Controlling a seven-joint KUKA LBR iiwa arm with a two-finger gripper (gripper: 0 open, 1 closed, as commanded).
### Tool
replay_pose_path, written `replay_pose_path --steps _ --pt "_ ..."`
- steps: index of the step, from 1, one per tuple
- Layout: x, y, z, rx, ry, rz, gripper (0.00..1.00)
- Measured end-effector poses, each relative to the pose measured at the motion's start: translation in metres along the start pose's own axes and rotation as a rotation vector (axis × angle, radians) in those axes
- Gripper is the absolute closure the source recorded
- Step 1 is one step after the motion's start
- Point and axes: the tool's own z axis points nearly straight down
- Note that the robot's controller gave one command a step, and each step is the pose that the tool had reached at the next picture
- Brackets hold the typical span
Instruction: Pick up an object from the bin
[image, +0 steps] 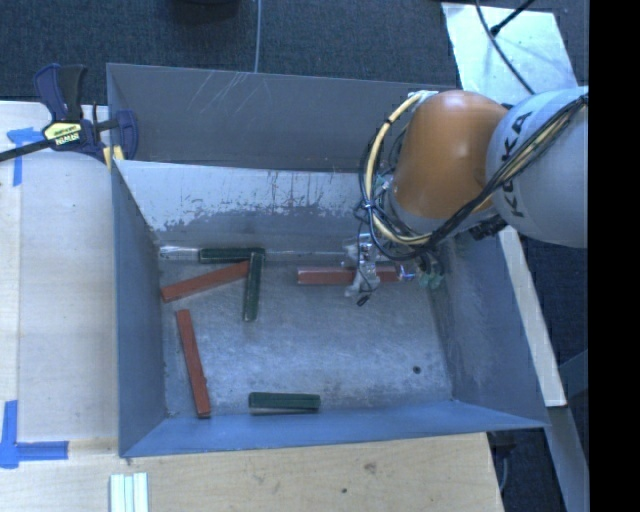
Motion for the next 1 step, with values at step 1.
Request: replay_pose_path --steps 1 --pt "-0.0012 -0.0002 -0.0043 0.0 0.0 0.001 1.0"
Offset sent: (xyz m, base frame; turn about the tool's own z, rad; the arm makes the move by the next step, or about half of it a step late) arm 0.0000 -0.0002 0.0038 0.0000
